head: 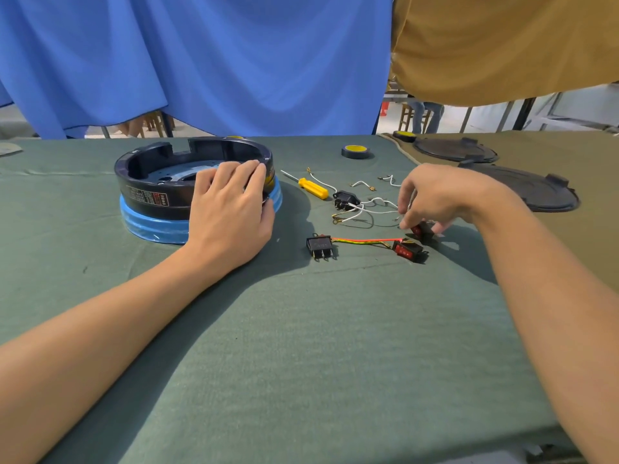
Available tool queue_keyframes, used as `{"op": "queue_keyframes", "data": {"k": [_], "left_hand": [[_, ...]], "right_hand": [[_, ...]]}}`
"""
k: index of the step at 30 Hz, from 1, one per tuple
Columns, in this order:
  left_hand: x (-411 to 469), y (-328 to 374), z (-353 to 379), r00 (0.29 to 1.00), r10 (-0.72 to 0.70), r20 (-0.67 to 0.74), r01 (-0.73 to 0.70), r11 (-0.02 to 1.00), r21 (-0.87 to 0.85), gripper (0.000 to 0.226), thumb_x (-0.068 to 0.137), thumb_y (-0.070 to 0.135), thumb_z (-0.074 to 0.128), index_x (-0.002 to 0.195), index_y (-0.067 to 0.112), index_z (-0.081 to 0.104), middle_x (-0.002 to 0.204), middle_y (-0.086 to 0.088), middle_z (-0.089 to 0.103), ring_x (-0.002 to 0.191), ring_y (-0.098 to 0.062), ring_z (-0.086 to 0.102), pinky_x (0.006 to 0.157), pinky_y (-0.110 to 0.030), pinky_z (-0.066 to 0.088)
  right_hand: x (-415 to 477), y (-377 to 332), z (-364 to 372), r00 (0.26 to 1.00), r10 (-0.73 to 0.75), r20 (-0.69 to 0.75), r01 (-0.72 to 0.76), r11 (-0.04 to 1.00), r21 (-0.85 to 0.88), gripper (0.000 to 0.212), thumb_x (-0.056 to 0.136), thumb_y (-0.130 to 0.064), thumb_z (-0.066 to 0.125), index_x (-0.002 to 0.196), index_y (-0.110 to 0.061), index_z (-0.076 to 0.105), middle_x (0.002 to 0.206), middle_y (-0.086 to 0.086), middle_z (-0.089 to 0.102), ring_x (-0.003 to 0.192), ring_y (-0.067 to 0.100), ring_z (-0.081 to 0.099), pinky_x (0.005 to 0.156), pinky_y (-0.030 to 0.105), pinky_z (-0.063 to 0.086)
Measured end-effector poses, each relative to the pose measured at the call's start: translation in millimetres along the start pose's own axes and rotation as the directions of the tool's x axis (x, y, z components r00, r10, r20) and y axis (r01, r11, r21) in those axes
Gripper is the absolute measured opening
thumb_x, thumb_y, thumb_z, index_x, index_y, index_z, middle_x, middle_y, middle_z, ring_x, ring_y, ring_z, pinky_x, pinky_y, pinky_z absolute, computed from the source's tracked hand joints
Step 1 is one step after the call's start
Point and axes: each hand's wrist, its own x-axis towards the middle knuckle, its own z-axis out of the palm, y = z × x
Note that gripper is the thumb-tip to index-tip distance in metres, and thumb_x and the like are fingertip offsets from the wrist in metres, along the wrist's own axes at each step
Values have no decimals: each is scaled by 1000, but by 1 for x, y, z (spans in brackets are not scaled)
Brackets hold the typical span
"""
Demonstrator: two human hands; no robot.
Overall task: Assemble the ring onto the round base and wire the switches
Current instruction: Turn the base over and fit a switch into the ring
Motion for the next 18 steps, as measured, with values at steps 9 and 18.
{"op": "queue_keyframes", "data": {"k": [9, 18], "left_hand": [[-1, 13, -9, 943, 186, -277, -234, 960, -152, 36, 92, 30, 61, 115, 3, 66, 119, -8, 68, 108, -28, 62, 94, -38, 37], [-1, 14, -12, 989, 81, -126, -131, 877, -463, 51, 86, 46, 67, 115, 4, 65, 99, -6, 69, 91, -27, 64, 86, -31, 36]], "right_hand": [[-12, -40, 15, 938, -278, -207, 337, 591, 732, 22, 77, -8, 78, 95, -1, 67, 78, 7, 71, 72, 17, 69, 67, 35, 60], [-10, -82, 59, 965, -212, -151, 188, 164, 968, 13, 81, -2, 71, 92, -1, 63, 80, 10, 67, 69, 17, 66, 74, 40, 59]]}}
